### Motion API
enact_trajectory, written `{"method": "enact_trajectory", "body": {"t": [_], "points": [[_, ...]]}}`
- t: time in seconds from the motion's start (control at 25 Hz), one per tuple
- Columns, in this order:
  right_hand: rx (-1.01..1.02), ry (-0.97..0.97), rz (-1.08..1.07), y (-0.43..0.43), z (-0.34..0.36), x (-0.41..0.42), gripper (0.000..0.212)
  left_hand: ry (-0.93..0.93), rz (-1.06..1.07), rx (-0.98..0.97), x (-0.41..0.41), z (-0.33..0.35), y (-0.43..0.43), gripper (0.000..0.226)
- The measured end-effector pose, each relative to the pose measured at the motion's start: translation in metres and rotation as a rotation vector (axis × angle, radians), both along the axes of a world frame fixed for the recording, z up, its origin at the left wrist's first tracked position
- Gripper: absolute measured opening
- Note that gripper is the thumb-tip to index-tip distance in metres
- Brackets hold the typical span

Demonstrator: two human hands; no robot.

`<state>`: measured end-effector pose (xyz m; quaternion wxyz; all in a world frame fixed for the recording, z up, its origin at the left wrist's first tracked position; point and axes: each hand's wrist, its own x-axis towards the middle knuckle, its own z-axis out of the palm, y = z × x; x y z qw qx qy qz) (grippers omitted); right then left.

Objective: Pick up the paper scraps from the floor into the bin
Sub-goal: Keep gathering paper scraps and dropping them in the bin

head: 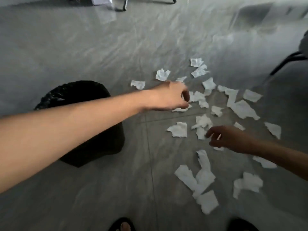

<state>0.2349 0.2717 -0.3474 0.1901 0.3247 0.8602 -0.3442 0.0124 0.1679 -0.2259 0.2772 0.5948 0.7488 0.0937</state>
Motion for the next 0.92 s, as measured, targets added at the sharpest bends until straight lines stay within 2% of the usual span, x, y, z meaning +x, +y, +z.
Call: {"method": "enact_trajectory", "body": {"t": [0.12,0.32,0.4,0.52,0.6,0.72,0.8,0.84,0.92], "points": [[0.082,-0.101,0.077,-0.022,-0.058,0.055,0.041,0.003,-0.184,-0.089,0.049,-0.053,0.016,0.029],[0.190,0.040,0.155,-0.047,-0.101,0.073,0.083,0.047,-0.392,-0.350,0.106,-0.170,-0.037,0.055],[0.269,0.050,0.238,-0.052,-0.113,0.063,0.076,0.044,-0.410,-0.368,0.112,-0.205,-0.060,0.054],[0.309,0.113,0.182,-0.048,-0.122,0.053,0.036,0.011,-0.425,-0.236,0.105,-0.231,-0.080,0.028],[0.275,0.155,0.085,-0.045,-0.123,0.054,0.015,-0.038,-0.418,-0.216,0.096,-0.238,-0.084,0.014],[0.225,0.277,-0.207,-0.038,-0.119,0.066,0.001,-0.051,-0.370,-0.169,0.080,-0.239,-0.084,0.012],[0.186,0.360,-0.322,-0.035,-0.113,0.080,0.008,-0.003,-0.255,-0.024,0.068,-0.235,-0.074,0.012],[0.156,0.377,-0.310,-0.037,-0.110,0.085,0.014,0.032,-0.185,0.053,0.063,-0.233,-0.066,0.013],[0.073,0.343,-0.145,-0.052,-0.109,0.090,0.030,0.082,-0.070,0.163,0.054,-0.228,-0.045,0.013]]}}
